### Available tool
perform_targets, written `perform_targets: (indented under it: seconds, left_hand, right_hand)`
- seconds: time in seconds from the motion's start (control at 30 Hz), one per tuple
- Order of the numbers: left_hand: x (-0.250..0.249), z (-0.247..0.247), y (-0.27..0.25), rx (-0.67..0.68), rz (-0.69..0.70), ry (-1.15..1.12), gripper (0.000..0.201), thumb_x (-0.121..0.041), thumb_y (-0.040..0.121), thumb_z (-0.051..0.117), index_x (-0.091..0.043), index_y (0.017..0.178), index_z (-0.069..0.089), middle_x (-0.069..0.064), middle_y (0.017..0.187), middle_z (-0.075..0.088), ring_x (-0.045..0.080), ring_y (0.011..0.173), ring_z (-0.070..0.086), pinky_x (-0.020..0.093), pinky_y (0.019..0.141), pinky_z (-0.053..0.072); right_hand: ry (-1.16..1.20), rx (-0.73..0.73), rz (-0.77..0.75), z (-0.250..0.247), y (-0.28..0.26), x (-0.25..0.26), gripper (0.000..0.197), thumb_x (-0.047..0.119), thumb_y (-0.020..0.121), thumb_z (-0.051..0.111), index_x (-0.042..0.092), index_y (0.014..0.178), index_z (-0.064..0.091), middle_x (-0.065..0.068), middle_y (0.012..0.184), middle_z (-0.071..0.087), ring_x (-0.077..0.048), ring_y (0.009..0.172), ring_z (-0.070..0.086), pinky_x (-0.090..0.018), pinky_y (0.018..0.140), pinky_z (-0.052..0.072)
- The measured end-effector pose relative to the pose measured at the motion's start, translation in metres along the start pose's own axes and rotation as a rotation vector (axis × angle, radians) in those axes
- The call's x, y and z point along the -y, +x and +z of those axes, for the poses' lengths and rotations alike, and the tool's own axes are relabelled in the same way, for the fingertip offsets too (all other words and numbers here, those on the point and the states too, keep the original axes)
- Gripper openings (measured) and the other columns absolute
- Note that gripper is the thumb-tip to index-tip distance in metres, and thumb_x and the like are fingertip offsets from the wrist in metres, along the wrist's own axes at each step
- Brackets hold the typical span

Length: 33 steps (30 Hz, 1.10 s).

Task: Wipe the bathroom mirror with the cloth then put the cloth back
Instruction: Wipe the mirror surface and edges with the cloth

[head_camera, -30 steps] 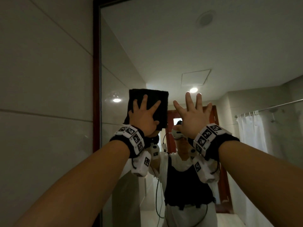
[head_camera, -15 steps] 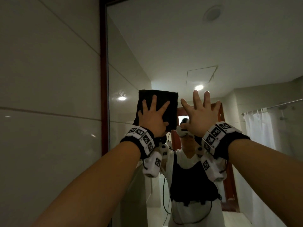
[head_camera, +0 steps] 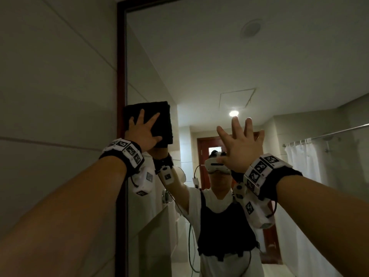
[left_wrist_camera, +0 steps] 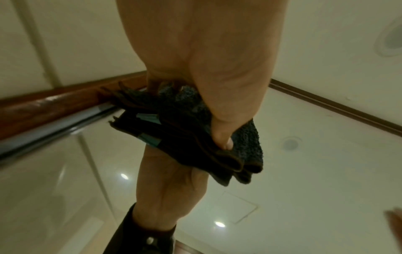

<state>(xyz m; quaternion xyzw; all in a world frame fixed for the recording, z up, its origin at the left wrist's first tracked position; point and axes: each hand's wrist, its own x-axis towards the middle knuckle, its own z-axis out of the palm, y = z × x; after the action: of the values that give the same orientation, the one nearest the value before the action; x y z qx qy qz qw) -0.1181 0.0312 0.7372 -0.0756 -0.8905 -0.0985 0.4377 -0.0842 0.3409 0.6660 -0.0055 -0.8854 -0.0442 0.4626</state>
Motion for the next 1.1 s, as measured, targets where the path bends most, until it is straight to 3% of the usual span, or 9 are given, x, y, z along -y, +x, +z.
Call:
perform_targets:
  seconds: [0.33,0.47,0.57,0.67,0.8,1.1]
  left_hand:
    - [0.008,0.045,-0.069,-0.017,-0.033,0.026,0.088,-0.046,0.089,0.064,-0.048,0.153,0.002,0.004,0.164,-0.011,0.042,0.148,-0.002,0.054,0.116,0.026]
    - [0.008,0.042,-0.064,-0.006,-0.023,-0.002,0.089,-0.044,0.088,0.065,-0.048,0.153,0.004,0.001,0.164,-0.012,0.041,0.148,-0.005,0.057,0.113,0.031]
    - [0.011,0.04,-0.055,-0.001,-0.005,0.028,0.089,-0.046,0.089,0.064,-0.05,0.152,0.002,0.0,0.164,-0.015,0.041,0.148,-0.006,0.057,0.111,0.034]
    - [0.014,0.034,-0.042,-0.013,0.018,0.046,0.089,-0.048,0.088,0.064,-0.051,0.151,0.001,-0.001,0.164,-0.014,0.041,0.148,-0.006,0.058,0.112,0.032]
    - [0.012,0.023,-0.021,-0.015,0.053,0.054,0.089,-0.048,0.088,0.064,-0.051,0.151,0.001,-0.001,0.164,-0.014,0.04,0.148,-0.007,0.06,0.114,0.027]
    - [-0.004,0.014,-0.001,-0.027,0.102,0.05,0.086,-0.044,0.092,0.06,-0.043,0.154,0.0,-0.001,0.164,-0.014,0.04,0.148,-0.009,0.061,0.118,0.016]
  right_hand:
    - [0.018,0.009,0.018,-0.007,-0.005,0.007,0.098,0.072,0.081,0.055,0.046,0.151,-0.009,-0.006,0.16,-0.027,-0.045,0.145,-0.023,-0.074,0.111,0.002]
    - [0.003,-0.022,0.056,-0.012,-0.001,0.017,0.089,0.069,0.079,0.056,0.041,0.15,0.011,-0.011,0.162,-0.011,-0.048,0.146,-0.012,-0.075,0.109,0.012]
    - [0.013,-0.117,-0.017,-0.022,0.005,0.026,0.074,0.069,0.081,0.052,0.036,0.143,0.029,-0.01,0.161,0.005,-0.044,0.147,-0.002,-0.071,0.111,0.013]
    - [0.049,-0.128,-0.088,-0.025,0.021,0.046,0.081,0.07,0.084,0.05,0.043,0.151,0.013,-0.005,0.164,-0.005,-0.044,0.148,-0.008,-0.071,0.113,0.01]
    - [-0.008,-0.059,-0.069,-0.012,0.035,0.071,0.094,0.081,0.079,0.044,0.048,0.151,-0.007,-0.005,0.162,-0.022,-0.047,0.144,-0.022,-0.077,0.107,-0.004]
    - [0.035,-0.104,-0.054,0.0,0.037,0.073,0.096,0.084,0.077,0.043,0.049,0.15,-0.01,-0.006,0.16,-0.028,-0.046,0.142,-0.029,-0.077,0.106,-0.008]
